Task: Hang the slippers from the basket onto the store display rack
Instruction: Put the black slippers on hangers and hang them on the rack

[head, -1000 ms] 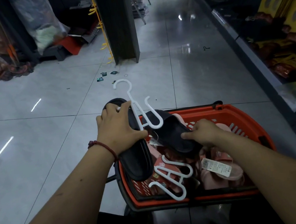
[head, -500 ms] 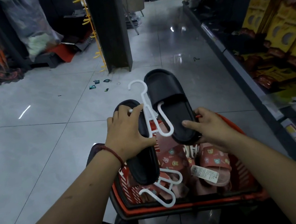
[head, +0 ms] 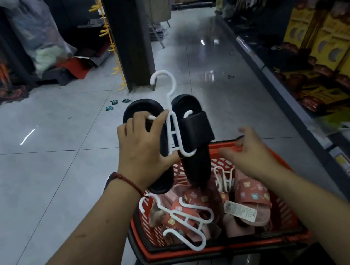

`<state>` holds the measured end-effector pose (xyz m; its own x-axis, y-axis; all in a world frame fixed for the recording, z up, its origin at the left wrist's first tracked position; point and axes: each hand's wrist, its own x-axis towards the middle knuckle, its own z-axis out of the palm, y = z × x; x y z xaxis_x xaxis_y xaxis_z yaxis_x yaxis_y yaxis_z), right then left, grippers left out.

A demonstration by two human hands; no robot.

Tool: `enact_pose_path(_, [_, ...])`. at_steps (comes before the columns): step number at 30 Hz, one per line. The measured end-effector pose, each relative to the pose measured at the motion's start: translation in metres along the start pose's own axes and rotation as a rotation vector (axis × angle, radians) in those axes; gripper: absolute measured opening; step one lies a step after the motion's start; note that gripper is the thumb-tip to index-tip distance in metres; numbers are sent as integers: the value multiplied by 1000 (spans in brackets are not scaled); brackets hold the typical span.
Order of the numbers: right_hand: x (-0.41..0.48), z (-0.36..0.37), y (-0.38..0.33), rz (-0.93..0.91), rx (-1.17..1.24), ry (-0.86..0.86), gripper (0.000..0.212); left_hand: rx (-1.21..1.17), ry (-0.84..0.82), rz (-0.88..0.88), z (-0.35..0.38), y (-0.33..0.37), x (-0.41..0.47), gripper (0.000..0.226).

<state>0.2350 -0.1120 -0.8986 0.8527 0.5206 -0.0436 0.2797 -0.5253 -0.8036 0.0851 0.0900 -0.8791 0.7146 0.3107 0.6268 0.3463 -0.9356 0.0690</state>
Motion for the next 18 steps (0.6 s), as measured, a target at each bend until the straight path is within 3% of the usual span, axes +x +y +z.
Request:
enact_pose_path(2, [-6,-6,-17,-156,57,189,52,-18,20,30,-3,9,-2,86])
enact_pose_path(6, [-22,-15,-37,-387,15,205,28,-14,25,210,-19,31,-4,83])
enact_pose_path(10, [-40,-52,-48,-443,-24,219,16,-16,-44,347,-46,60,-1,84])
enact_pose_path(14, [-70,-104,-69,-425,72,239,28,14,-66,456,-83,99,8,85])
enact_pose_path(18, [-100,-161,-91,-403,134,329,26,33,-21,536,-120,139,26,87])
